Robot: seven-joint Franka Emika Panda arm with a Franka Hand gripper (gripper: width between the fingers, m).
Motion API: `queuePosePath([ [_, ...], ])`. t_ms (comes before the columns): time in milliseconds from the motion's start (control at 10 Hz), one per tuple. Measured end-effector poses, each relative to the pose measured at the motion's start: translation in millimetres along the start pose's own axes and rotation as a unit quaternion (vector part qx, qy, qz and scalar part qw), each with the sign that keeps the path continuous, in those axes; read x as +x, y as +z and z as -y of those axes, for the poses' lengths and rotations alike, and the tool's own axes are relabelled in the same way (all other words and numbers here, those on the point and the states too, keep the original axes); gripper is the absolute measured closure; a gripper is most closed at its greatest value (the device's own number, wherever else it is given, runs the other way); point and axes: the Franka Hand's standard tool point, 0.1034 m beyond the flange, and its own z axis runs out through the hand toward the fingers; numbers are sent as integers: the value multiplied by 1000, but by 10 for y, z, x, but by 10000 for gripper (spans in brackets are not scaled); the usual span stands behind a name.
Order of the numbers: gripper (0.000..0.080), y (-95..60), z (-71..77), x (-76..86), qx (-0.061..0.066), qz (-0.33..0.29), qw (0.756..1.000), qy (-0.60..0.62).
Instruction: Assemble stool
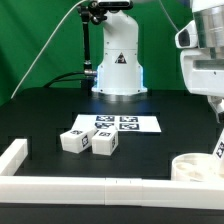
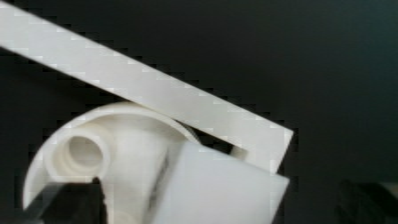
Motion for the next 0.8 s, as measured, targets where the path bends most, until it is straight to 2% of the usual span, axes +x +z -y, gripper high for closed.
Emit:
queuePosePath([
  [100, 150, 3, -3, 0, -1, 0, 1000, -30],
  [300, 150, 15, -18, -10, -19, -18, 984, -175],
  [500, 150, 5, -13, 12, -32, -30, 947, -318],
  [800, 150, -6, -9, 8, -38, -29, 901, -432],
])
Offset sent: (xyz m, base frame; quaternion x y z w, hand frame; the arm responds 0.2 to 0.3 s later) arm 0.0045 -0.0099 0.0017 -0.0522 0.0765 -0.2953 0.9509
